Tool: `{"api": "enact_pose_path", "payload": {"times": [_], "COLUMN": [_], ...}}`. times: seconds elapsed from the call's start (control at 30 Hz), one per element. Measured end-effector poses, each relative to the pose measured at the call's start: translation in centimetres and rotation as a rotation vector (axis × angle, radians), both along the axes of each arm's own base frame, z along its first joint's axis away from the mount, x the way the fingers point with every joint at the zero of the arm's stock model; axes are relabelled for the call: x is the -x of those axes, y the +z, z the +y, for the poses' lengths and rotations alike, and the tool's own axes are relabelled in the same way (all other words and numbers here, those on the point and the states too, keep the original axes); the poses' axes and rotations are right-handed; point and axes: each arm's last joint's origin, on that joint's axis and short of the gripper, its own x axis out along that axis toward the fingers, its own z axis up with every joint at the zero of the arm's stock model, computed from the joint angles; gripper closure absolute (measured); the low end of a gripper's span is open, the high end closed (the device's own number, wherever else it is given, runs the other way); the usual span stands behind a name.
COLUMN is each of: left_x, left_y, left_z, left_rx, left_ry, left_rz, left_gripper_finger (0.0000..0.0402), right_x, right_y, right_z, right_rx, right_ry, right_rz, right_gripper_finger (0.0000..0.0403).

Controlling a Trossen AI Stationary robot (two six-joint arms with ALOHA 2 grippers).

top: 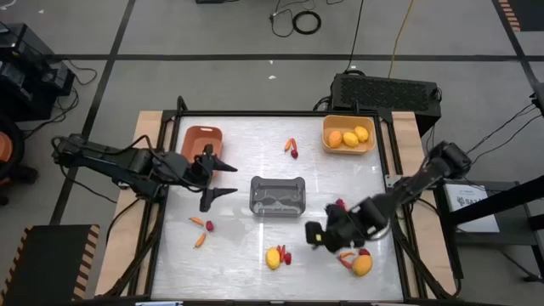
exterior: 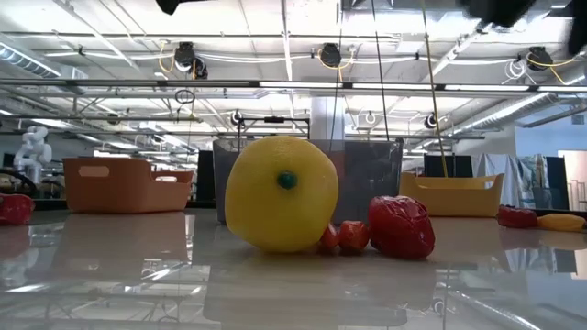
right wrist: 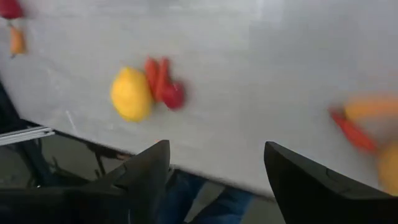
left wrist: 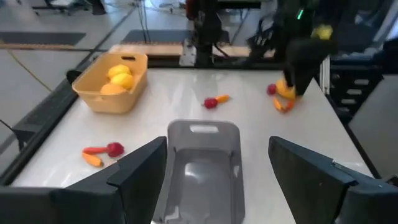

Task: Sort produce into baskets
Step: Put the yellow lemon into the yellow bin

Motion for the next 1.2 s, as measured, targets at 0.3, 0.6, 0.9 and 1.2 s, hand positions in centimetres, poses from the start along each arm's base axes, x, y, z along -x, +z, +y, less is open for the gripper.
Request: {"api": "enact_pose_path", "payload": {"times": [0.3,0.6,0.9,1.2], "left_x": [-0.3,-0.4,-0.6,-0.8], "left_y": [0.5,0.8,1.2,2.3], "left_z": [-0.1,-0.2,-0.2,0.0], "left_rx": [-0.007,0.014,0.069,0.122], "left_ry": [-0.015,-0.033,-0.013,0.058], "left_rz": [-0.060,-0.089,-0.139,-0.253], "left_gripper_finger": [0.0114,0.0114,0.0114,0.0114], "right_x": [2.8,3.3,4.8,4.4], "right_y": [0.0,-1.9,-3.1,-4.7], "right_z": [3.2,3.7,5.0,6.7], "right_rx": [-0.001,0.058,0.161,0.231], "right_ry": [0.008,0.081,0.124,0.858], "right_rz": [0.349,0.512,0.597,0.430], "right_gripper_finger": [0.0150,0.0150,0.0150,0.0150]}}
